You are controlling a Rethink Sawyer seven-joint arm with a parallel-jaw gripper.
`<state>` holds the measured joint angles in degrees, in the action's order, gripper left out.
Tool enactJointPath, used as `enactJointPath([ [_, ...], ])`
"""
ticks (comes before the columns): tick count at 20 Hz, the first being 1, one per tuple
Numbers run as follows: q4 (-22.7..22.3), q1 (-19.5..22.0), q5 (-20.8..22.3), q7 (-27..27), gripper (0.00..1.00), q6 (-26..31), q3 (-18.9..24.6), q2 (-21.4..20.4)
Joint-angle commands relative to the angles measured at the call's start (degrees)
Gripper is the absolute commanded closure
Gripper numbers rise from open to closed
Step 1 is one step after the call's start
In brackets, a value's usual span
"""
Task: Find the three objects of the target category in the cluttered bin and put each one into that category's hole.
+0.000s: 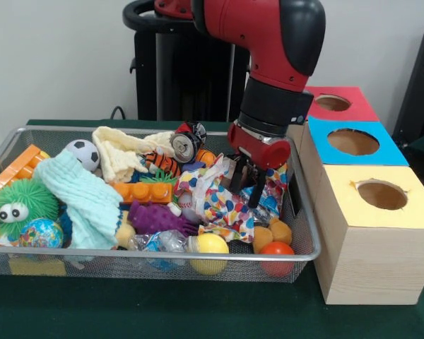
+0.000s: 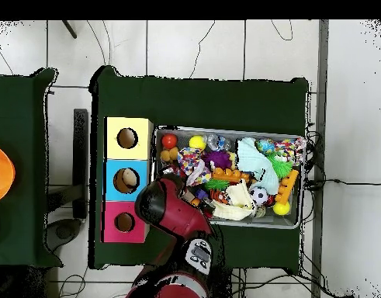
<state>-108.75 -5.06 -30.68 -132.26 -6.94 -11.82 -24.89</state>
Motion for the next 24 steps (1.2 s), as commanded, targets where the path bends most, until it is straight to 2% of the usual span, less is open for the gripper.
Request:
enactJointPath([
  [1,-2.49,2.19,2.24,-9.82,0.0,0.34,7.87,0.58],
  [14,-1.33,0.23,0.3,-7.94,0.0,6.84,4.1,0.49],
  [19,-1.79,0.96,0.88,-7.83,0.0,6.24,4.25,-0.07],
  [24,-3.21,3.54,2.31,-9.48,0.0,2.51,7.83,0.03],
])
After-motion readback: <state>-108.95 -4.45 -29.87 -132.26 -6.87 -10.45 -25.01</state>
